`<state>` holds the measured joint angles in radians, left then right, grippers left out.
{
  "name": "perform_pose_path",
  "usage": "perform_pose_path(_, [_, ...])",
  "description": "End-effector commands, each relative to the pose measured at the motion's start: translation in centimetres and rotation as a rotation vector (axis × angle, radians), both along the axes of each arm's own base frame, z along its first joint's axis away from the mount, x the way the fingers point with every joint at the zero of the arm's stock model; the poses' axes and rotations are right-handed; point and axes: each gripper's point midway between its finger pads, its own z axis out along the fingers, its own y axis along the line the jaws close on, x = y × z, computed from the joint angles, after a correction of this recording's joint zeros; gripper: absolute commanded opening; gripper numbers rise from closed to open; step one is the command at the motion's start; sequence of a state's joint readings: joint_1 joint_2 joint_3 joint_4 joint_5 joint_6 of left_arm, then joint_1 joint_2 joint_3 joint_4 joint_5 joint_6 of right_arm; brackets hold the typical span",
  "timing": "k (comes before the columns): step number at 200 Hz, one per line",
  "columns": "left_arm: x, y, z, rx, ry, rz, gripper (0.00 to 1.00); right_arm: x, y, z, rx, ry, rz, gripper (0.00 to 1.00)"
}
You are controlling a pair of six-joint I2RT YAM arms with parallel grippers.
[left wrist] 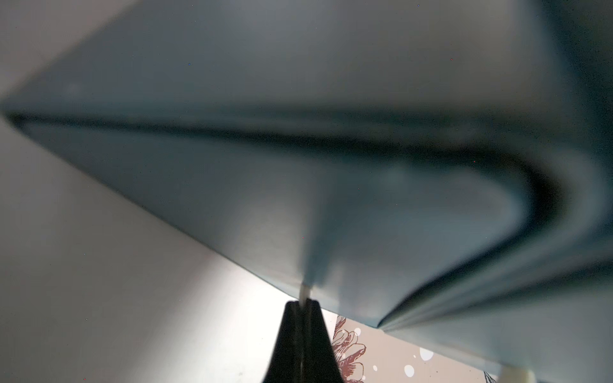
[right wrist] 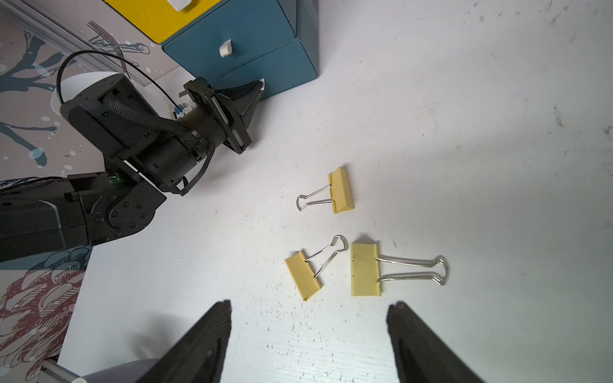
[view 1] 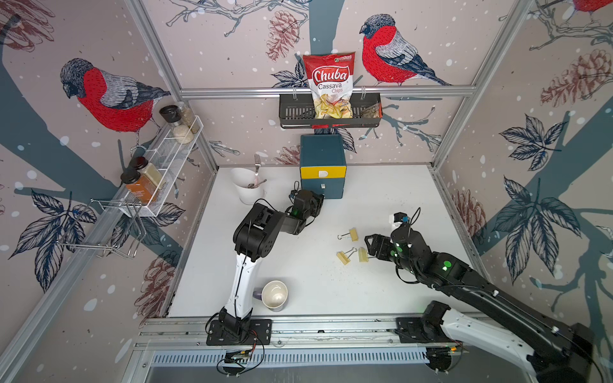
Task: Put the binder clips in the drawer according to color
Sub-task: Open the drawer in the storage box.
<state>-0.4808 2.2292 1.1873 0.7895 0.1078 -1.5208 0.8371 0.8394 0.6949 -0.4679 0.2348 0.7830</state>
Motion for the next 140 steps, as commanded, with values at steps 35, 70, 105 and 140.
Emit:
perform_pose_path(35, [-1.4, 0.0, 1.3, -0.042, -0.026, -0.008, 0.0, 0.2, 0.0, -0.3, -0.006, -0.003, -0.002, 0.79])
perform_pose_path(70, [-4.2, -0.4, 1.4, -0.047, -0.016, -0.022, 0.0, 0.3, -0.1, -1.0, -0.038, 0.014, -0.004, 0.79])
perform_pose_path(105, [-7.7, -0.4, 0.6, -0.047, 0.01, -0.029, 0.0, 0.2, 0.2, -2.5, -0.091, 0.049, -0.005, 0.78])
perform_pose_path(140, [-10.3, -0.6, -0.3, -0.045, 0.027, -0.045, 0.0, -0.1, 1.0, -4.0, -0.139, 0.118, -0.025, 0.75])
